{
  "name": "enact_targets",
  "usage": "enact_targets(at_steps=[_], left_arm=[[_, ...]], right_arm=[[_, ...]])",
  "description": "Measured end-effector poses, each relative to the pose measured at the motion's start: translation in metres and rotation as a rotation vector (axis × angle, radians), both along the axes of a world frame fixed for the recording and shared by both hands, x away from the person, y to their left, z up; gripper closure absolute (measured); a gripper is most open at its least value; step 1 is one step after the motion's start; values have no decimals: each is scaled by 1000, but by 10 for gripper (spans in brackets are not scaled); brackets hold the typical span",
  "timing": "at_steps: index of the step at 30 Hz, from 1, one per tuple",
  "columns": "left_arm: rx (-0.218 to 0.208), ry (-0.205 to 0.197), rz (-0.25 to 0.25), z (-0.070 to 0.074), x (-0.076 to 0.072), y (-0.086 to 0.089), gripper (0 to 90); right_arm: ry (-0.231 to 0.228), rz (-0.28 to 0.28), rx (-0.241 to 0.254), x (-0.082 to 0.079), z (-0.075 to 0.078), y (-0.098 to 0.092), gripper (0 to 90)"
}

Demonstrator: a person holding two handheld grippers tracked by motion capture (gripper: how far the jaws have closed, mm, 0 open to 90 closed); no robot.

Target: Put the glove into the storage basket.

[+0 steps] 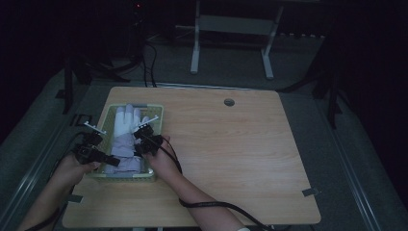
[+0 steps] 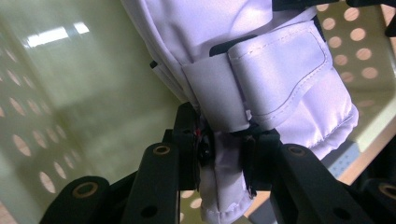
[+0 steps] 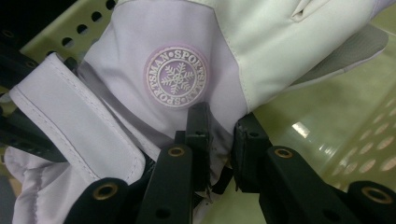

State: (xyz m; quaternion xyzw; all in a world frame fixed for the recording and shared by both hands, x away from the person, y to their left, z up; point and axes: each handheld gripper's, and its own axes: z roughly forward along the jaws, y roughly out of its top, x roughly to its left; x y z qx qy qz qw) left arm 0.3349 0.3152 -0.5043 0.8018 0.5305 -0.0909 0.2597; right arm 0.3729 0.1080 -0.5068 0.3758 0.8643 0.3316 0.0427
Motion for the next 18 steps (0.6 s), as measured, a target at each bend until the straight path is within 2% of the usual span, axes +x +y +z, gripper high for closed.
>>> enact_targets(at_steps=[6, 8, 11, 15, 18], left_arm=[[47, 12, -26, -6, 3, -3, 688], [65, 18, -32, -7, 3, -5, 685], [78, 13, -38, -6, 3, -6, 663], [81, 16, -37, -6, 4, -8, 662], [95, 23, -26, -6, 5, -11, 642]], right_arm=[[11, -23, -55, -2, -2, 7, 763], [32, -33, -47, -2, -2, 7, 725], [29, -33, -34, -2, -2, 6, 698], [10, -52, -29, -5, -2, 4, 656], [-34, -61, -31, -7, 2, 4, 552]])
